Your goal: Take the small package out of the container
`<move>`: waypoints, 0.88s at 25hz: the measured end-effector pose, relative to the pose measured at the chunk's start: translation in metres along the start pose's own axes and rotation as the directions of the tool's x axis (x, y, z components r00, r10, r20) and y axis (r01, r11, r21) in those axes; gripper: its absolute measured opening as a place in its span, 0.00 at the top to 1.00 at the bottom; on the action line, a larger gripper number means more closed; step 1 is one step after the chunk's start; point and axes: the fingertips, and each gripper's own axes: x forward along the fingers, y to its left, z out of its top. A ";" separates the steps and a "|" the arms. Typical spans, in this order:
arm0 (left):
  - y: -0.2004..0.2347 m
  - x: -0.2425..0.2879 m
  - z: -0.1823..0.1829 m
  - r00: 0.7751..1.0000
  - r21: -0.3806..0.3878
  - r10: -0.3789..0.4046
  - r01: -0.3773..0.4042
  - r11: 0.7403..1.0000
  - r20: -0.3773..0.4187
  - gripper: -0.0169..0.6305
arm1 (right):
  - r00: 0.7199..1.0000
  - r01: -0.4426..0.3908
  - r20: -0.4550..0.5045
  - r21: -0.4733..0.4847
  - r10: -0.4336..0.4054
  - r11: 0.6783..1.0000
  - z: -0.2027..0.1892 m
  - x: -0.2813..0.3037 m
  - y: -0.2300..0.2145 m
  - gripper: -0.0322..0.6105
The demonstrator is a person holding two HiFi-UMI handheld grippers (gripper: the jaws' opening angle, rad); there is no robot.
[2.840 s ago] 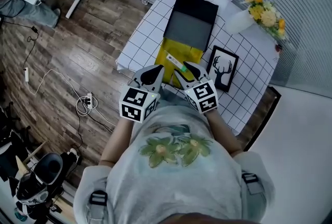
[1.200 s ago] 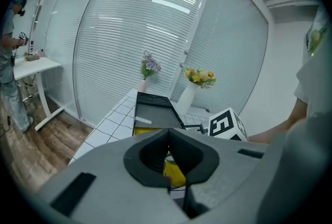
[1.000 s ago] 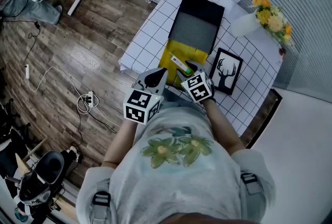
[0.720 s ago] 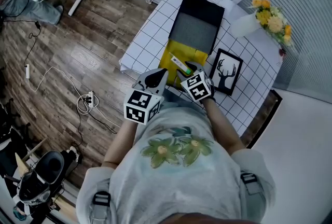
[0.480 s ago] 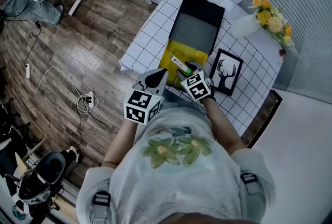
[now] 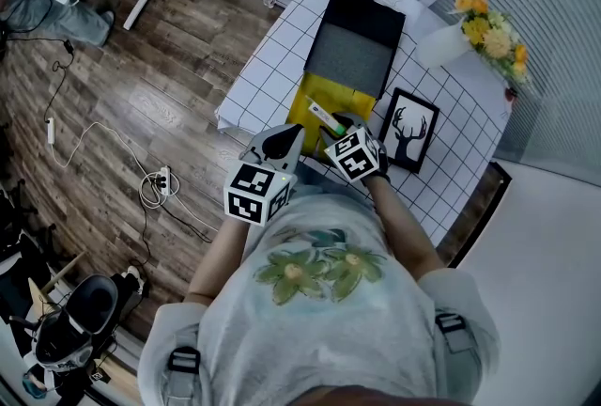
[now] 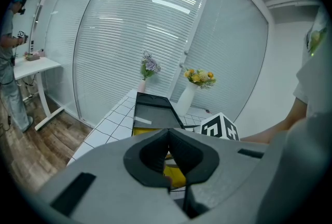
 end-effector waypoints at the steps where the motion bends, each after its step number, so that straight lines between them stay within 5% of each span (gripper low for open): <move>1: 0.000 0.000 0.000 1.000 0.000 0.000 0.000 1.000 0.000 0.96 | 1.000 0.000 -0.005 -0.007 0.000 1.000 -0.001 0.001 0.000 0.71; 22: 0.003 0.001 0.001 1.000 0.001 -0.009 0.009 1.000 0.001 0.96 | 0.999 0.031 -0.030 -0.048 -0.032 0.998 -0.002 0.003 -0.002 0.81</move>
